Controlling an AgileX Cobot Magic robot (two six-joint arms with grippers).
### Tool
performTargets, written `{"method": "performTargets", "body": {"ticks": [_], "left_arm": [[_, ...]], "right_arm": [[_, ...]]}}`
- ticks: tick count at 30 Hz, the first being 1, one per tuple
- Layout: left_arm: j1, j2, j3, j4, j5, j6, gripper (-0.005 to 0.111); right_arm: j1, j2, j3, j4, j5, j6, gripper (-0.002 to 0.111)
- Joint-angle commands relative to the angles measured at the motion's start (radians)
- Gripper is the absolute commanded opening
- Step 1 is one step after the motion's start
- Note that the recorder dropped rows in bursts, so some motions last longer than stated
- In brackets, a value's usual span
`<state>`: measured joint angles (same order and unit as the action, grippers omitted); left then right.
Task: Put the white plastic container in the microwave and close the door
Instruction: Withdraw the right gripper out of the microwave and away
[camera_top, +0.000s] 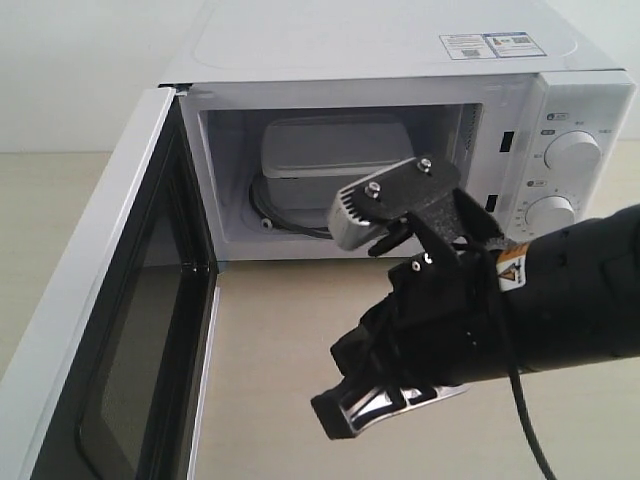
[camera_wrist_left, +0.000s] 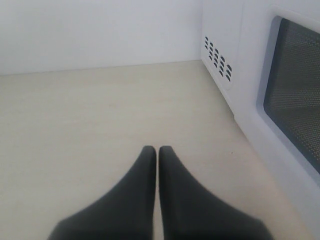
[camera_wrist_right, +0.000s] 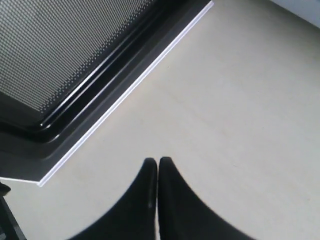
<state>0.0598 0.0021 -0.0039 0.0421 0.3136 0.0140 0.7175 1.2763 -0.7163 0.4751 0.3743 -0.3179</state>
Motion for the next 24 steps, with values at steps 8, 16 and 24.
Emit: {"method": "performTargets", "body": {"ticks": [8, 16, 24], "left_arm": [[0.004, -0.002, 0.004, -0.009, -0.001, 0.003, 0.004], [0.004, -0.002, 0.004, -0.009, -0.001, 0.003, 0.004], [0.004, -0.002, 0.004, 0.010, -0.003, 0.059, 0.004]], "right_arm": [[0.000, -0.010, -0.157, -0.203, 0.191, 0.174, 0.000], [0.000, -0.010, -0.177, -0.425, 0.256, 0.368, 0.000], [0.000, -0.084, -0.258, -0.428, 0.365, 0.368, 0.000]]}}
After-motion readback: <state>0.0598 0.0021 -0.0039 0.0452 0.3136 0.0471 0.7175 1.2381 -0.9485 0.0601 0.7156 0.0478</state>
